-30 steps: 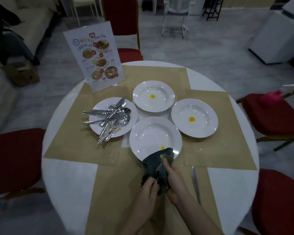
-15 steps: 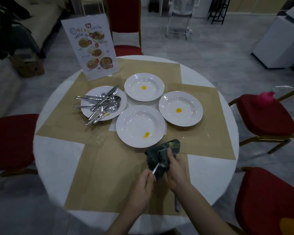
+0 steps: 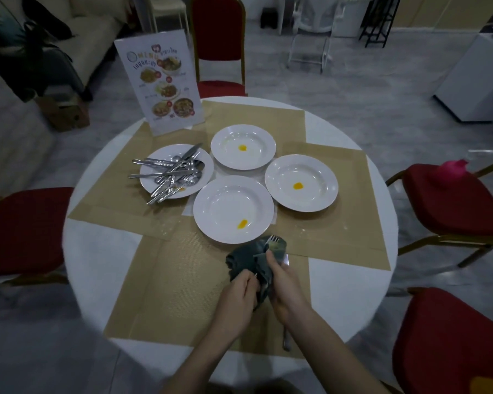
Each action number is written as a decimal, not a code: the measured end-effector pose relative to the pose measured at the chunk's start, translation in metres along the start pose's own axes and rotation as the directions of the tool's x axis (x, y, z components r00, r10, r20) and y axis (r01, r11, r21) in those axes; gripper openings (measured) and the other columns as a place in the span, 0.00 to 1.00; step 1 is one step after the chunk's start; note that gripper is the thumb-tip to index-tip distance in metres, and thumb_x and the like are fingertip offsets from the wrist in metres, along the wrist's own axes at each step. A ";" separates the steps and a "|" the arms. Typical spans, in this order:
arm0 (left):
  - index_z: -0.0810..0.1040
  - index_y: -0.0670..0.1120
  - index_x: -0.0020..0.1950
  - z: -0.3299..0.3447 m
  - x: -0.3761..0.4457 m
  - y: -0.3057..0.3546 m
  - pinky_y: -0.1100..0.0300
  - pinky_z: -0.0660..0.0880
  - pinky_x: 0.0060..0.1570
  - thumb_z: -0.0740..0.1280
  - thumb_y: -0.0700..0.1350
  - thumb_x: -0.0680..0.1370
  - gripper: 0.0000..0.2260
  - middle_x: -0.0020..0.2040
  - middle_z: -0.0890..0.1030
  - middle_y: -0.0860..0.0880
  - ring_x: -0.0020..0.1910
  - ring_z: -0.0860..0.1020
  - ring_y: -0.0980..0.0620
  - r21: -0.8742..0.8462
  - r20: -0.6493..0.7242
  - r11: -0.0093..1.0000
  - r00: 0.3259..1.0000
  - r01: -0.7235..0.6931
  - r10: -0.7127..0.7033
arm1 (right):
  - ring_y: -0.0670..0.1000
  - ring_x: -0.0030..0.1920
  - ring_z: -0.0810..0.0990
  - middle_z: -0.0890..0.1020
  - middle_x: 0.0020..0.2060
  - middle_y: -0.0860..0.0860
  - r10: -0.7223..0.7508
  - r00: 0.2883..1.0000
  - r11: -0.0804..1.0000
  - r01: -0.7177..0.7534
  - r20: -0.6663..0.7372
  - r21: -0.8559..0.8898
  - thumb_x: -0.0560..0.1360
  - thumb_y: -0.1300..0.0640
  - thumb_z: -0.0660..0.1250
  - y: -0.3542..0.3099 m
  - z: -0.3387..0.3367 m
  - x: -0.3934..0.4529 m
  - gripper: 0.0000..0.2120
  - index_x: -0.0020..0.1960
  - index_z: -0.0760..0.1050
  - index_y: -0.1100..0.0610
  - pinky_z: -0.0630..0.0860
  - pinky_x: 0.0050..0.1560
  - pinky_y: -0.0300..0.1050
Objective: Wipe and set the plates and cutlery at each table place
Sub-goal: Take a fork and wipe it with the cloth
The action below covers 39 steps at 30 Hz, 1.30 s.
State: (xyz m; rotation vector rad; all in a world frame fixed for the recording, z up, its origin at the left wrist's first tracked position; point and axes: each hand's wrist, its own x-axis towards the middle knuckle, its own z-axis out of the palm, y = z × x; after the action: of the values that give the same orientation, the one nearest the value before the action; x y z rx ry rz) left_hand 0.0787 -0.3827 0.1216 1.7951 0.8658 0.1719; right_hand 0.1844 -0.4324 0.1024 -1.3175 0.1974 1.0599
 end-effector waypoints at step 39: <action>0.73 0.45 0.41 -0.014 -0.002 0.004 0.61 0.64 0.31 0.58 0.46 0.82 0.12 0.28 0.70 0.55 0.28 0.67 0.59 -0.004 0.048 0.999 0.998 0.042 -0.042 | 0.56 0.49 0.83 0.85 0.46 0.54 -0.078 0.975 0.993 0.056 -0.210 -0.105 0.76 0.46 0.68 -0.025 -0.003 0.026 0.14 0.51 0.80 0.57 0.80 0.53 0.55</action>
State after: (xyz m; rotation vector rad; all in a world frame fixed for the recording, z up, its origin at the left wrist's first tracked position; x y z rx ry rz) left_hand 0.0724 -0.3733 0.1318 1.7679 0.8680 0.1037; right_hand 0.2182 -0.4188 0.1014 -1.5180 0.2626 0.8790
